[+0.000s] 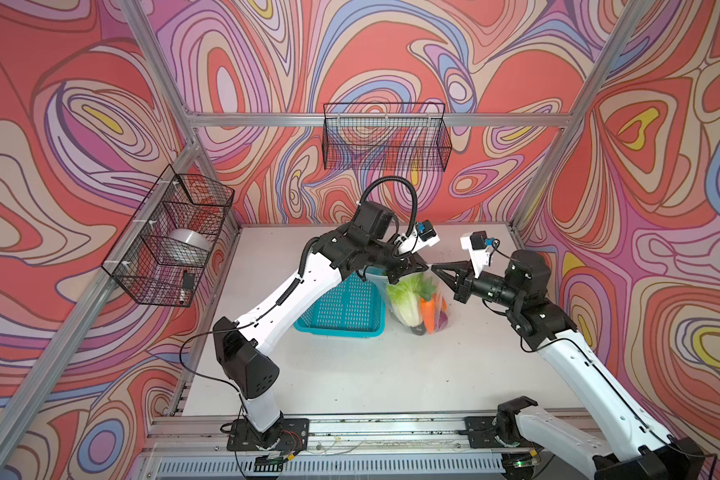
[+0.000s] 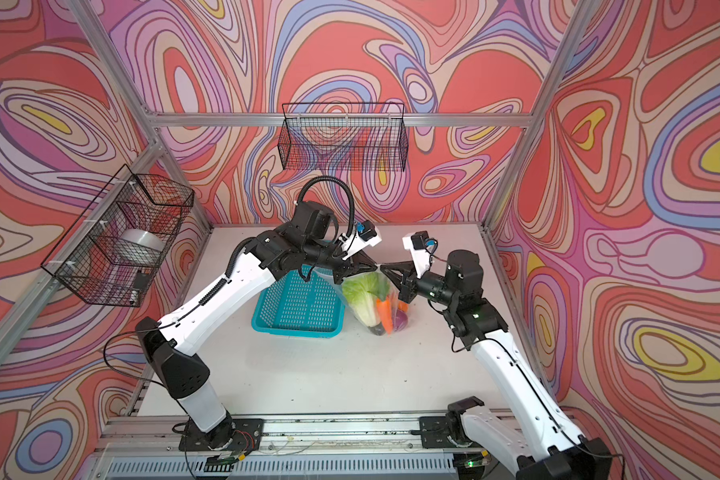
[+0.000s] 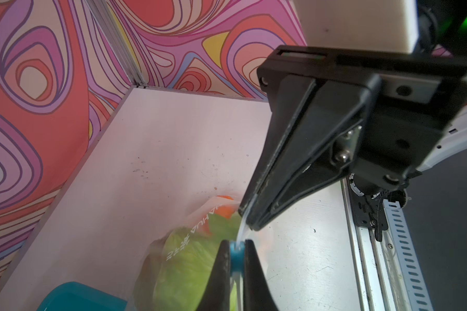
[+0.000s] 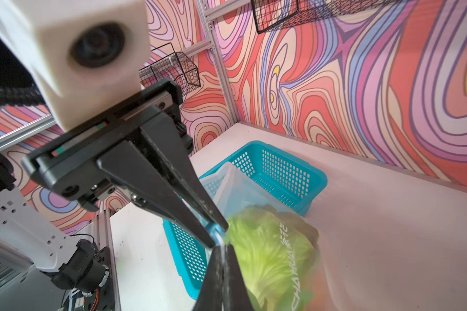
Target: Place the food in the zip-top bag and seal the zipper
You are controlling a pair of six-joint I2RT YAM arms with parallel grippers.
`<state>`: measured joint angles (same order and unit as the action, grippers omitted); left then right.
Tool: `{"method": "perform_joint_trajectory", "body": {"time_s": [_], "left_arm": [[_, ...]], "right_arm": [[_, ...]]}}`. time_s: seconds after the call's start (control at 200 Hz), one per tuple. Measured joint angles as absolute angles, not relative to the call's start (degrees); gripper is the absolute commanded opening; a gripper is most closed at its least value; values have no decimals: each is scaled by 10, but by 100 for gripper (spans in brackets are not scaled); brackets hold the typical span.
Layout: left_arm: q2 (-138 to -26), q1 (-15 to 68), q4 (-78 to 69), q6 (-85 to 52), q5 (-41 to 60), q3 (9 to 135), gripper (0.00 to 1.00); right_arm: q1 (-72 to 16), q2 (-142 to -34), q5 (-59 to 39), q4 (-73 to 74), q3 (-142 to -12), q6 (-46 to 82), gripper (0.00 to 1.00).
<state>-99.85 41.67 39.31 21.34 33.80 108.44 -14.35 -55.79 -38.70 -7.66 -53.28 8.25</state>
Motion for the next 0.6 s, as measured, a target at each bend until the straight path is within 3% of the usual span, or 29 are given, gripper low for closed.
{"method": "perform_joint_trajectory", "body": {"time_s": [0.601], "left_arm": [[-991, 420, 374, 208, 314, 1079, 0]], "right_arm": [[-148, -535, -312, -92, -540, 85, 0]]}}
